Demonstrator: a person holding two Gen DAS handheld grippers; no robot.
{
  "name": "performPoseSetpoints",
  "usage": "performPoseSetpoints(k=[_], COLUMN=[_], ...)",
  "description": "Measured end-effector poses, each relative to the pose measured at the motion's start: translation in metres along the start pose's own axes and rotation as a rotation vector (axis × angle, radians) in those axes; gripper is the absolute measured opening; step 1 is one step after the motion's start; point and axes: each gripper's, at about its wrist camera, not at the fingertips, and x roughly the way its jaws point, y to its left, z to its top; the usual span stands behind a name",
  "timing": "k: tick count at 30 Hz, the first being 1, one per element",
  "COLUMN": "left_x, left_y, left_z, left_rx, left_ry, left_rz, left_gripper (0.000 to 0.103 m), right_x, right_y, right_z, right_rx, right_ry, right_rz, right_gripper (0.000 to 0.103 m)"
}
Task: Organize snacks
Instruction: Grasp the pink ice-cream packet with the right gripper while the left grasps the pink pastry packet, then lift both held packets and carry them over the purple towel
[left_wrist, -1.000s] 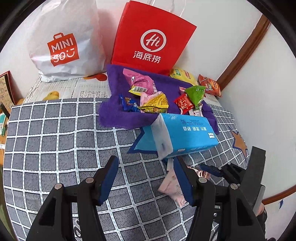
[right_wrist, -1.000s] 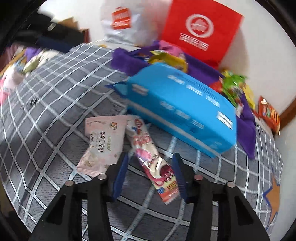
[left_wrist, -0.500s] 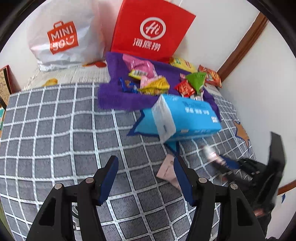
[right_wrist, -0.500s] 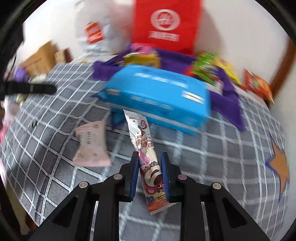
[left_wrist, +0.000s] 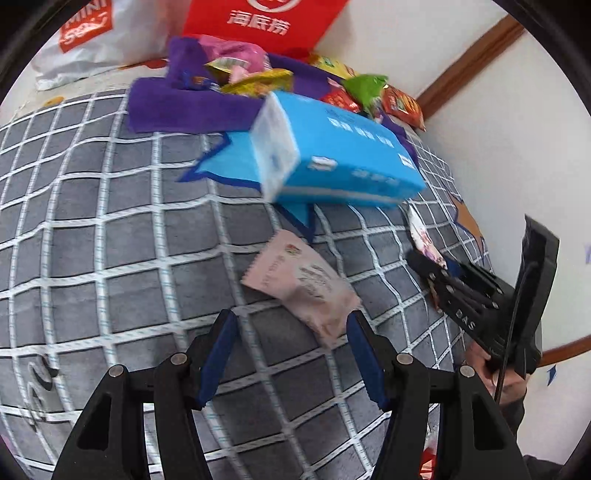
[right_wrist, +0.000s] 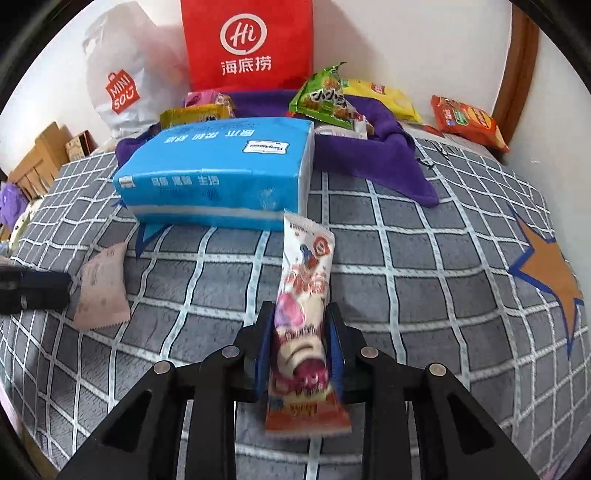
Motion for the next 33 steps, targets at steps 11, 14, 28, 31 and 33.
performPoseSetpoints(k=[11, 14, 28, 31, 33], left_x=[0.025, 0.034, 0.048, 0.048, 0.05], left_y=[-0.027, -0.041, -0.064, -0.062, -0.066], left_z=[0.017, 0.02, 0.013, 0.014, 0.014], left_rx=[0.003, 0.062, 0.191, 0.187, 0.201], left_ry=[-0.042, -0.058, -0.225, -0.226, -0.223], left_rz=[0.033, 0.09, 0.349, 0.344, 0.362], left_gripper=[0.062, 0.066, 0.043, 0.043, 0.044], right_x=[0.003, 0.003, 0.004, 0.004, 0.004], right_y=[-0.027, -0.031, -0.034, -0.029, -0.025], right_z=[0.003, 0.003, 0.002, 0.003, 0.004], right_rx=[0.111, 0.137, 0.157, 0.132, 0.108], right_ry=[-0.041, -0.043, -0.047, -0.044, -0.041], right_rz=[0.109, 0.141, 0.178, 0.156, 0.146], right_gripper=[0.028, 0.028, 0.03, 0.032, 0.036])
